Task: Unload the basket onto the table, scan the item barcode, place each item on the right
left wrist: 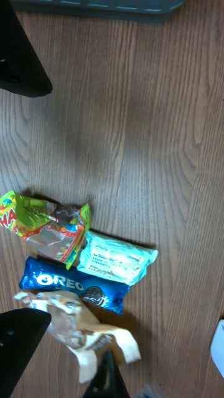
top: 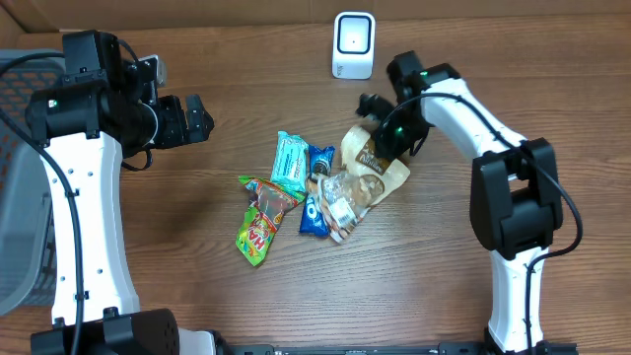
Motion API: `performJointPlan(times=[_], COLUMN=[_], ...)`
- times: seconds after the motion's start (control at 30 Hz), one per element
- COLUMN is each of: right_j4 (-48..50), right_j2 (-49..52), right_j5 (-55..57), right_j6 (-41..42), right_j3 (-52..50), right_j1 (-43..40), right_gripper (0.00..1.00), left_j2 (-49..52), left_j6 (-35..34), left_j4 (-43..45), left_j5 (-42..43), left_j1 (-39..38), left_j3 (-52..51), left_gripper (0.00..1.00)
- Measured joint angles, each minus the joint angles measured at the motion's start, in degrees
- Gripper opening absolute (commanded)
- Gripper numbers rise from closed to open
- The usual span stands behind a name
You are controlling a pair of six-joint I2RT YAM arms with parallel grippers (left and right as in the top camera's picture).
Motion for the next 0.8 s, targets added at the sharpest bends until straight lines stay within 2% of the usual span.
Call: performJointPlan(times=[0.2, 0.23, 0.27, 0.33, 0.43, 0.5, 0.8], right_j4=[-3.26, -4.85, -6.54, -10.29, -15.89, -20.35, -27.32], right_j2=[0.0, 0.0, 0.0, 0.0, 0.0, 0.0, 0.0], right_j5=[0.04, 0.0, -0.17, -0.92, -2.47, -3.21, -3.56], right_j6=[18.84, 21.38, 23.74, 27.06, 29.62, 31.04, 31.45], right_j3=[0.02, 0.02, 0.02, 0.02, 0.02, 0.02, 2.56], right_j1=[-7.15, -8.33, -9.51, -11.47, -12.59, -12.39, -11.91], right_gripper=[0.04, 0.08, 0.15, 0.23, 0.55, 0.65, 0.68], left_j2=[0.0, 0.0, 0.0, 0.0, 0.0, 0.0, 0.0], left_j6=[0.0, 0.0, 0.0, 0.0, 0.0, 0.0, 0.0], left_j4=[0.0, 0.02, 0.0, 0.02, 0.0, 0.0, 0.0], left_j5=[0.0, 0.0, 0.0, 0.0, 0.0, 0.0, 0.0], left_j1=[0.0, 0.0, 0.0, 0.0, 0.0, 0.0, -0.02], left_j3=[0.0, 0.0, 0.0, 0.0, 0.0, 0.0, 0.0], left_gripper=[1.0, 1.0, 1.0, 1.0, 1.0, 1.0, 0.99])
